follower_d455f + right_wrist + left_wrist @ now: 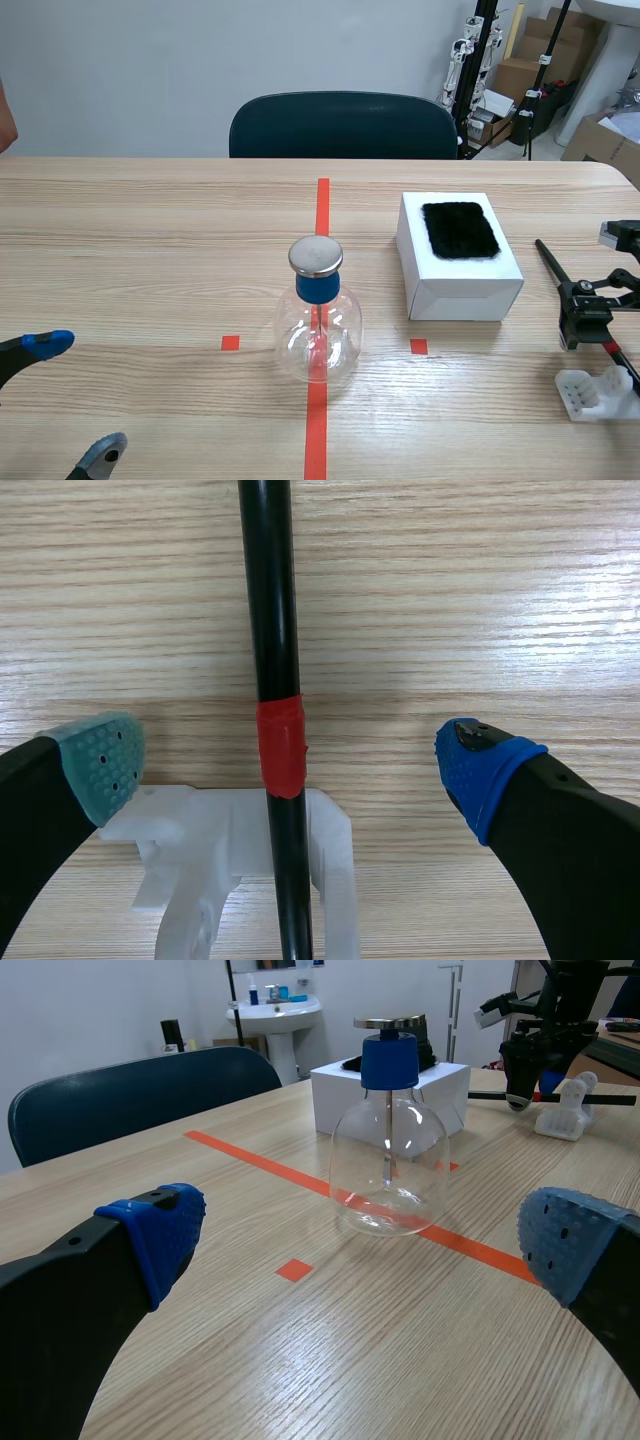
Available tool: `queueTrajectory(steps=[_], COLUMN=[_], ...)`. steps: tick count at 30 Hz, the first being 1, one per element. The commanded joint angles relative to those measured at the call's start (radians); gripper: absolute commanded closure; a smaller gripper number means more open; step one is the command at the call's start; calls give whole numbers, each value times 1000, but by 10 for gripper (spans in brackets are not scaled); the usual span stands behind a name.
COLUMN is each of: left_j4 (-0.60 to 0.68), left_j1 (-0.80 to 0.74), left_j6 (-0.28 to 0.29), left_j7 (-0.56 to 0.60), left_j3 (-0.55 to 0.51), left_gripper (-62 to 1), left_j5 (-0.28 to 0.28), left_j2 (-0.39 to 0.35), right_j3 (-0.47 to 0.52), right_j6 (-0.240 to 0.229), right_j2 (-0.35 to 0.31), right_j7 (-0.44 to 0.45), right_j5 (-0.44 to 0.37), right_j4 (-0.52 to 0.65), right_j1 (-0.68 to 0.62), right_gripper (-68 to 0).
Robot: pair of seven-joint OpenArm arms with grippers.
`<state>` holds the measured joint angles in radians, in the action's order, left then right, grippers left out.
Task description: Do the electroscope experiment. pick up the black charging rod
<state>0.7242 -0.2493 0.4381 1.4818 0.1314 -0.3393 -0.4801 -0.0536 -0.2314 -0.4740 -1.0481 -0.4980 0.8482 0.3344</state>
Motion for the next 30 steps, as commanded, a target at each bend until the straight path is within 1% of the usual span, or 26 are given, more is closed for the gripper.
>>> queueTrajectory(steps=[1, 15, 23, 25, 28, 30], left_j4=[14, 14, 14, 14, 14, 14], left_j1=[0, 0, 0, 0, 0, 0], left_j6=[0, 0, 0, 0, 0, 0], left_j7=[13, 13, 13, 13, 13, 13], left_j3=[-8, -8, -8, -8, -8, -8], left_gripper=[-623, -623, -623, -623, -623, -623], left_j5=[11, 11, 11, 11, 11, 11], left_j2=[-8, -8, -8, -8, -8, -8], right_j3=[9, 9, 9, 9, 9, 9], right_j6=[-1, -1, -1, -1, 0, 0], right_j2=[-19, -19, -19, -19, -19, -19], right_j7=[0, -23, -14, -14, -14, -14], right_j5=[-3, 1, 0, 0, 0, 0], right_j4=[16, 16, 16, 16, 16, 16], right_j1=[9, 8, 8, 8, 8, 8], right_gripper=[-590, -590, -590, -568, -490, -452])
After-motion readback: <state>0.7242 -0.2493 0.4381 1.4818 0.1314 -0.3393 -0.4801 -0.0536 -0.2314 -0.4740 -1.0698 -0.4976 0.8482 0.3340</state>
